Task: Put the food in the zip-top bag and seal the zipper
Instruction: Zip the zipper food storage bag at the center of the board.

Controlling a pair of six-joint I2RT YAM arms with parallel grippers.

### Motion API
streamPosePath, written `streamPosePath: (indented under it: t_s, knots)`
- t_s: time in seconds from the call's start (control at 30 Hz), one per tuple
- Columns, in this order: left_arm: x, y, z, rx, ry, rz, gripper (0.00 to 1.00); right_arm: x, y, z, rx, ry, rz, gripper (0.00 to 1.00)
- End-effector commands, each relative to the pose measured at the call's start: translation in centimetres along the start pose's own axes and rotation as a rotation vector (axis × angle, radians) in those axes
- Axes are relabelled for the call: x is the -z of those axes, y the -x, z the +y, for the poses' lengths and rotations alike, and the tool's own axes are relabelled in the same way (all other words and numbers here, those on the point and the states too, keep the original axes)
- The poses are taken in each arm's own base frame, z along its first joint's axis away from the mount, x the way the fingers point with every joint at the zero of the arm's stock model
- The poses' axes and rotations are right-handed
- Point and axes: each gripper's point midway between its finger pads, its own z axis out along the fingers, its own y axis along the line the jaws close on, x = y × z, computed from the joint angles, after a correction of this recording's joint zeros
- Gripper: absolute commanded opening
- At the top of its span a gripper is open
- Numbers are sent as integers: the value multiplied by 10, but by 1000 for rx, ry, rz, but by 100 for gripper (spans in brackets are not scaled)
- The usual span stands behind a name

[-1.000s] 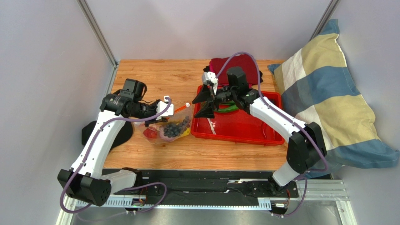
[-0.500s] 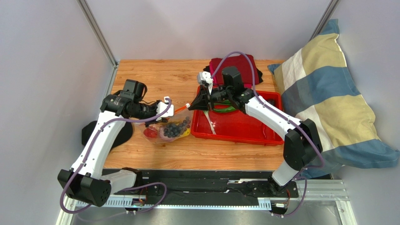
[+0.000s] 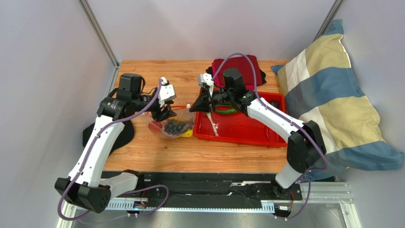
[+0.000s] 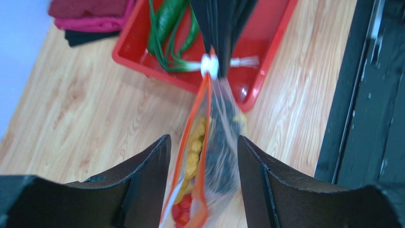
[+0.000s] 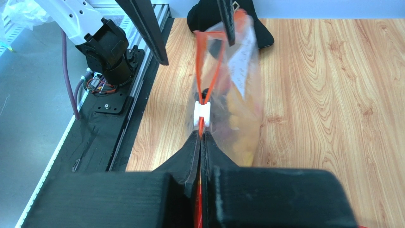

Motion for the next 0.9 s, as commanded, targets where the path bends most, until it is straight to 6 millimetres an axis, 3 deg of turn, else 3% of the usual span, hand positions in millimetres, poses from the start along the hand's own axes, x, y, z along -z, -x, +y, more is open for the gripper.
streamPosePath:
  t_s: [0.0,0.17,0.43,0.47,0.6,0.73,0.87]
  knots:
    - [-3,52,10,51,39,-122,62,-2,23,-1,113,-5,-37,0]
    - [-28,54,11,46,27,-81,62,-2,24,-1,108,-10,-37,0]
    - [-43,57,4,-48,-32,-94,55,-1,27,-2,105,-22,-44,0]
    - [-46,55,1,-51,-46,-87,52,-2,27,-3,101,-22,-44,0]
    - [-47,46,-6,-73,-79,-64,26,-1,28,-3,100,-28,-44,0]
    - [-45,29,-6,-111,-70,-2,14,1,26,-1,92,-30,-40,0]
    - [-38,14,-1,-106,-45,51,10,5,26,-5,92,-63,-40,0]
